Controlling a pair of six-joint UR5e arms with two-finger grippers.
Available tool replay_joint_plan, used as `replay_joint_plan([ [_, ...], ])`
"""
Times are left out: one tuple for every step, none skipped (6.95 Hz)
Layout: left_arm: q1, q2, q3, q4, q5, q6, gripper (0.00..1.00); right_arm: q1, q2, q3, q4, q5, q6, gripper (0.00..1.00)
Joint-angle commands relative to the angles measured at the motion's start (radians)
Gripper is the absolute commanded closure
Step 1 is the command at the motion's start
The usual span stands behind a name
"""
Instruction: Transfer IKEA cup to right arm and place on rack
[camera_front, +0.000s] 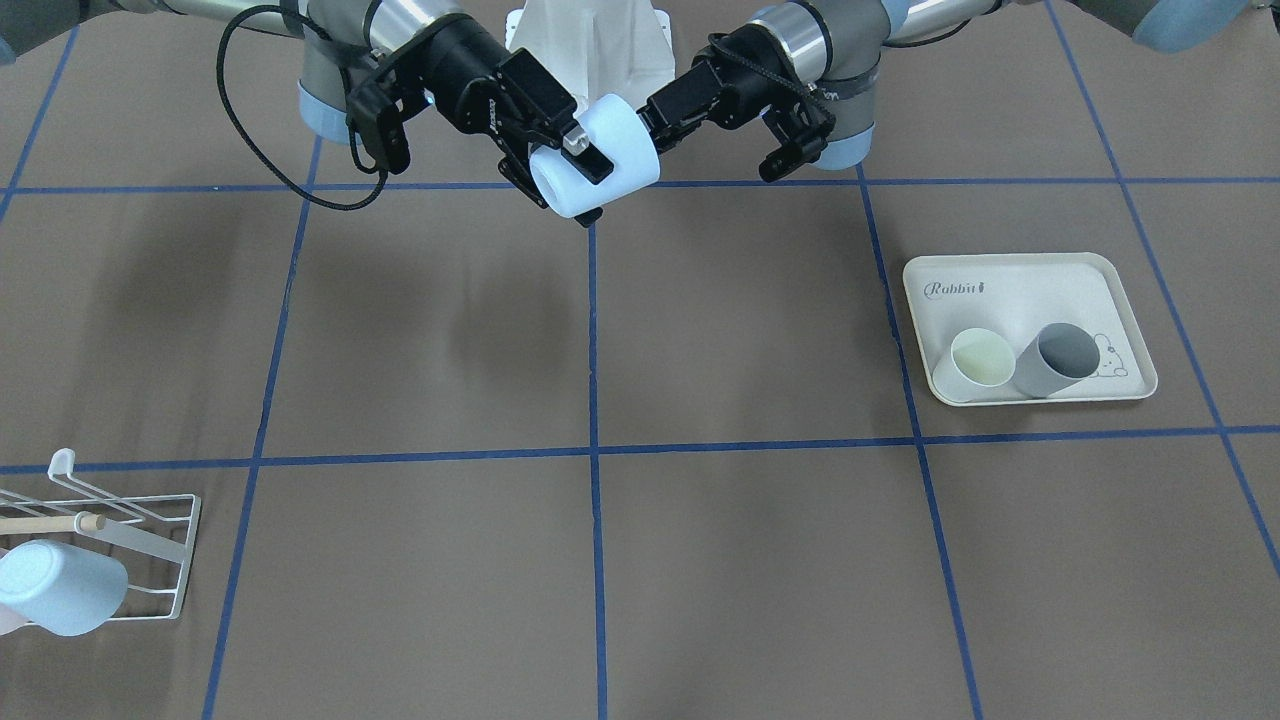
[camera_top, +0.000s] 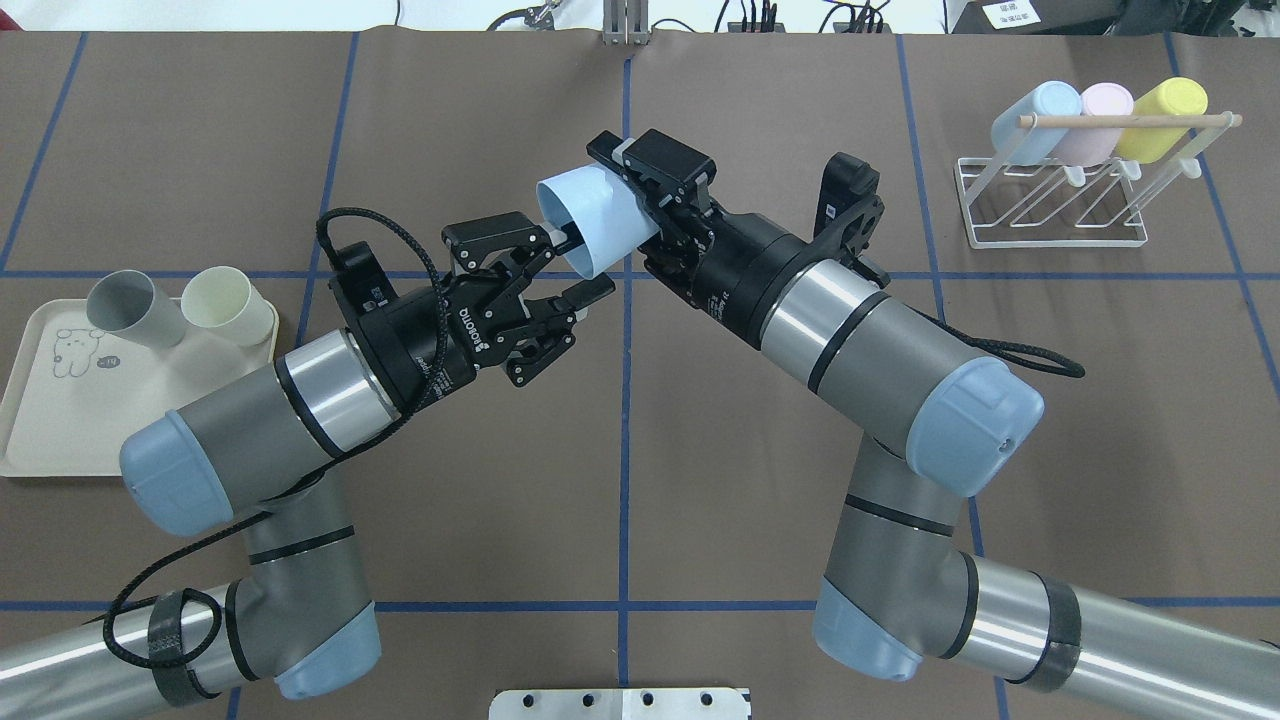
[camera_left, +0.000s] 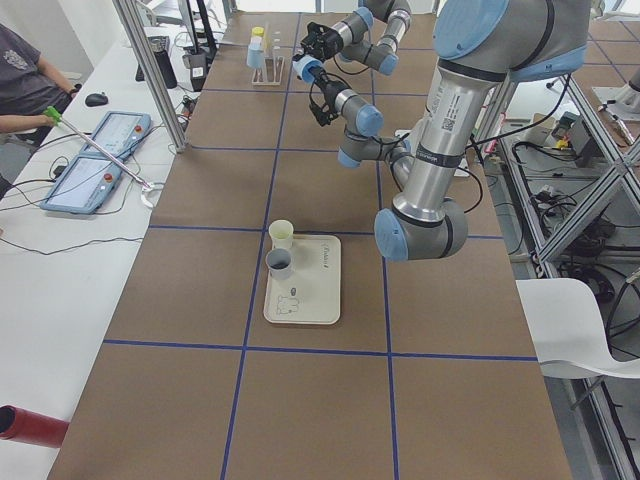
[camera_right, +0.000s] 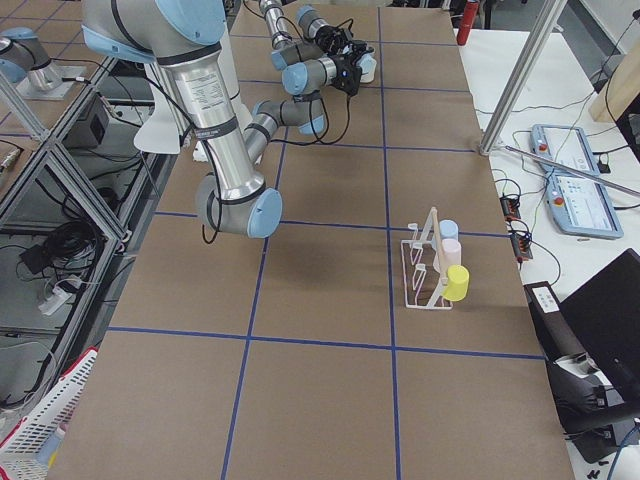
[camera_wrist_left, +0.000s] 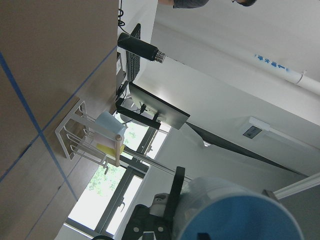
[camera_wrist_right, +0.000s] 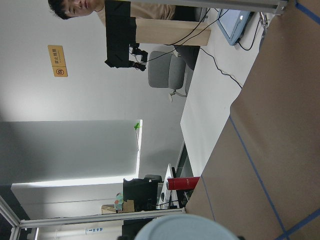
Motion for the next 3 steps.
replay_joint_plan([
  [-0.001, 0.007, -0.001, -0.003, -0.001, 0.055, 0.00, 0.002, 0.000, 0.002, 0.004, 0.001, -0.002, 1.00],
  [-0.003, 0.015, -0.001, -0.003, -0.002, 0.061, 0.00, 0.015, -0.002, 0.002, 0.012, 0.001, -0.008, 1.00],
  [-0.001, 0.036, -0.016, -0.003, -0.002, 0.066, 0.00, 0.050, -0.002, 0.004, 0.012, 0.001, -0.016, 1.00],
])
